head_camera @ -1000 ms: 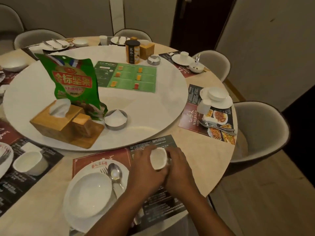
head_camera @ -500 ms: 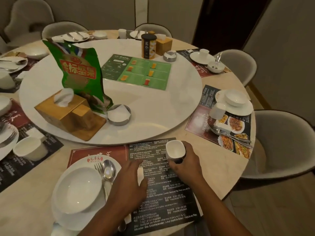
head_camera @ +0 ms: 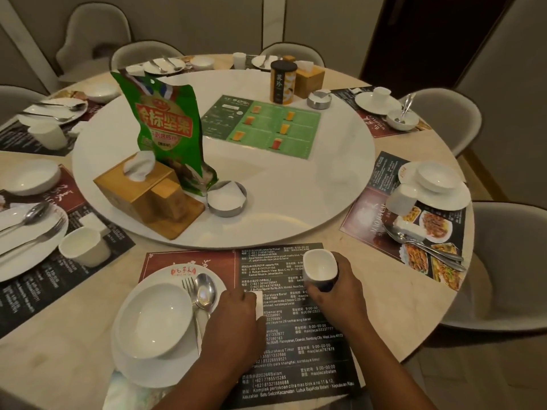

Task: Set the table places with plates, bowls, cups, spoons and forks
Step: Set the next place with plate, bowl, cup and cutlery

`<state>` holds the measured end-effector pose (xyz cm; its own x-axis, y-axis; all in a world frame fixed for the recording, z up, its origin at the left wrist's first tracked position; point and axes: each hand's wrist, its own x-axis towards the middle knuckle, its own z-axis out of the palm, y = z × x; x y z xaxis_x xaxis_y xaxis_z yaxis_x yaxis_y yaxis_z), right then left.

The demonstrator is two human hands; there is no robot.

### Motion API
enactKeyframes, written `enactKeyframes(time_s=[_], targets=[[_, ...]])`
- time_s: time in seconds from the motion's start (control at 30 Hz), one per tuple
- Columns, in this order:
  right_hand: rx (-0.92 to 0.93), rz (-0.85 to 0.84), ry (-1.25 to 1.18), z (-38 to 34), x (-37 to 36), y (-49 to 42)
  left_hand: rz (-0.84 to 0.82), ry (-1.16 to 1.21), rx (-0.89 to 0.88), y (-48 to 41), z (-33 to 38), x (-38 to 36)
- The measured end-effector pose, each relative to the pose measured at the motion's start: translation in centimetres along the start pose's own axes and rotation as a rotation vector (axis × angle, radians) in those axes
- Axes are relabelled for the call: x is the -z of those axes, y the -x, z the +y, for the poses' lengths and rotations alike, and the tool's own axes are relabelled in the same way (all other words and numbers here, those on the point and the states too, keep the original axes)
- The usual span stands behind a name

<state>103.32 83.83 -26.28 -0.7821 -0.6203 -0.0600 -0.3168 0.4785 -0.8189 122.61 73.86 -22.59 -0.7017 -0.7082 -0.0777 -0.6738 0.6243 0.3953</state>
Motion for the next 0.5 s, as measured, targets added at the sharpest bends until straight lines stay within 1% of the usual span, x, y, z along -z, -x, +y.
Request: enactKeyframes(time_s=[0.13,0.27,0.5], targets=[[0.000,-0.026,-0.013,0.2,0.1,0.0,-0.011,-0.088,-0.003,-0.3,0.2,-0.7],[-0.013,-0.027,-0.062,0.3,0.0,0.6,-0.019,-0.070,-0.021,-1.9,0.6,-1.1],[-0.005,0.093,-0.148,0.4,-1.3,1.2,0.019,-0.180,-0.212,-8.9,0.3,-3.4]])
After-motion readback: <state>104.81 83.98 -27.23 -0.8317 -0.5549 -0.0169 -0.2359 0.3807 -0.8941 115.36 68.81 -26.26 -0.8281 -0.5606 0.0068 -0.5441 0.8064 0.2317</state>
